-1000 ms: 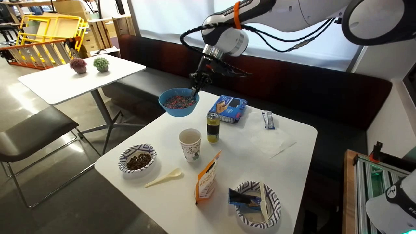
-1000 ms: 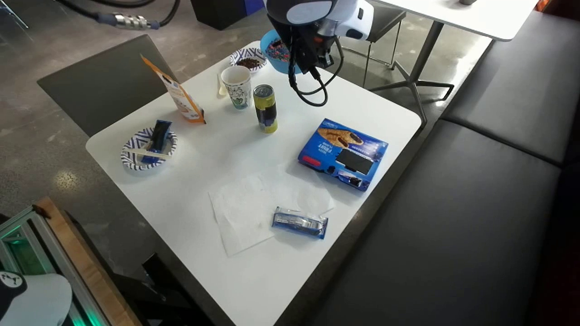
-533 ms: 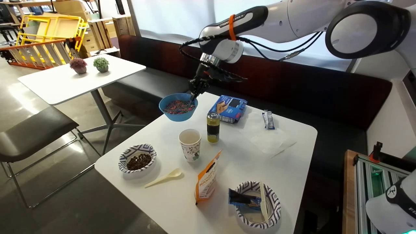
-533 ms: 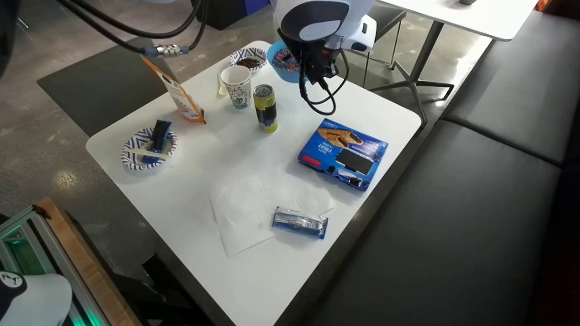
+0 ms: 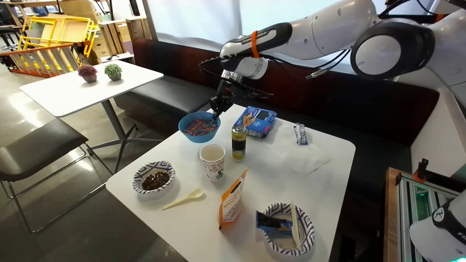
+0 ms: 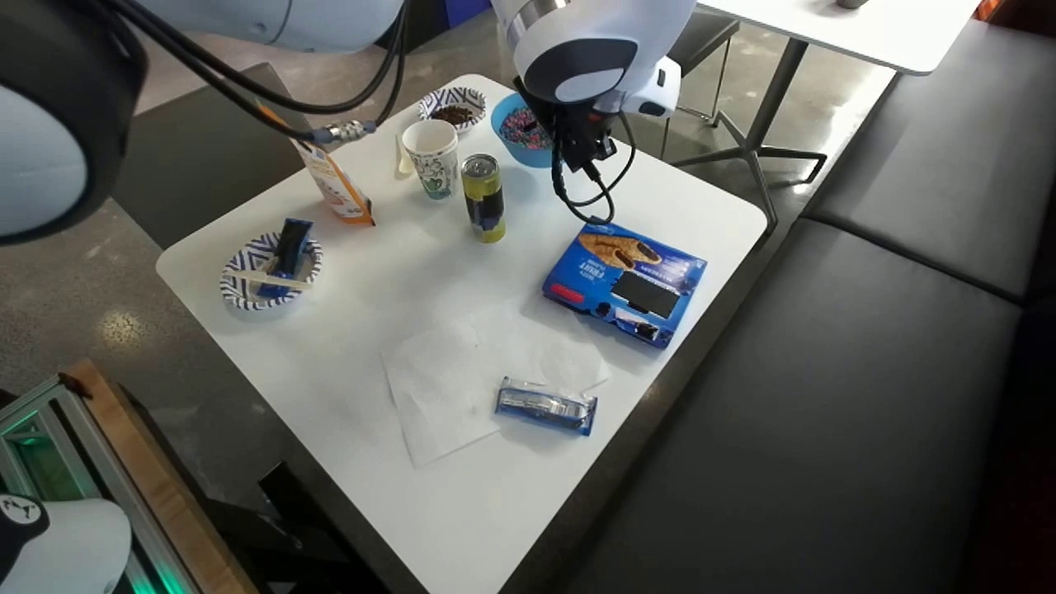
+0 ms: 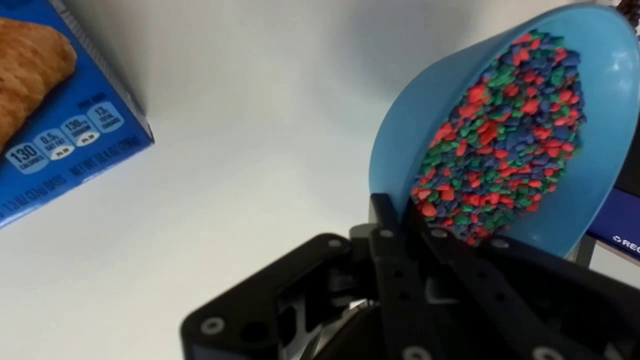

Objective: Move the blue bowl backwards.

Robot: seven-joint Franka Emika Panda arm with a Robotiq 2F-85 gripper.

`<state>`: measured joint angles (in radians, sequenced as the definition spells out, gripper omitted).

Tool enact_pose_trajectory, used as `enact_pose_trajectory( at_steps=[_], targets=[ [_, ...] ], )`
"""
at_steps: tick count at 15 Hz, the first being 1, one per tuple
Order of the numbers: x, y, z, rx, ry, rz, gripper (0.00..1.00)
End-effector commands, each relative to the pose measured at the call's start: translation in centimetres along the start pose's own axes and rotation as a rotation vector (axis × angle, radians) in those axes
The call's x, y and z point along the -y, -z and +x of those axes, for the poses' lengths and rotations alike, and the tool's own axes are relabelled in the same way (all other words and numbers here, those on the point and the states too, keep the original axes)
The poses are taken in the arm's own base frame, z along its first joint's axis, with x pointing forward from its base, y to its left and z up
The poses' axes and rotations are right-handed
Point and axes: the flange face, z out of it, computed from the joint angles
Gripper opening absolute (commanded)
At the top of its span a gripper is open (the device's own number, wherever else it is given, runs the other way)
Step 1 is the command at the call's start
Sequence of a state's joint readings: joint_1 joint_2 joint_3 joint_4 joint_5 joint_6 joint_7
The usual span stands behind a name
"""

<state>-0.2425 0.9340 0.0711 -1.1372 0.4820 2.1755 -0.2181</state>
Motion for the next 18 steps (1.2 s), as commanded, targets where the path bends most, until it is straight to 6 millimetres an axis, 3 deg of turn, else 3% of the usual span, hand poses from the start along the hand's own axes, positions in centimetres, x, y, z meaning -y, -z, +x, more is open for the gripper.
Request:
enact_pose_trajectory(
  at_steps=[1,18],
  targets=[
    [0.4,0.2,1.2,0.001,-0.032,0.016,0.01],
    [-1.4,-3.4,1.5,0.017,-0.083,-0.015,0.01]
  ],
)
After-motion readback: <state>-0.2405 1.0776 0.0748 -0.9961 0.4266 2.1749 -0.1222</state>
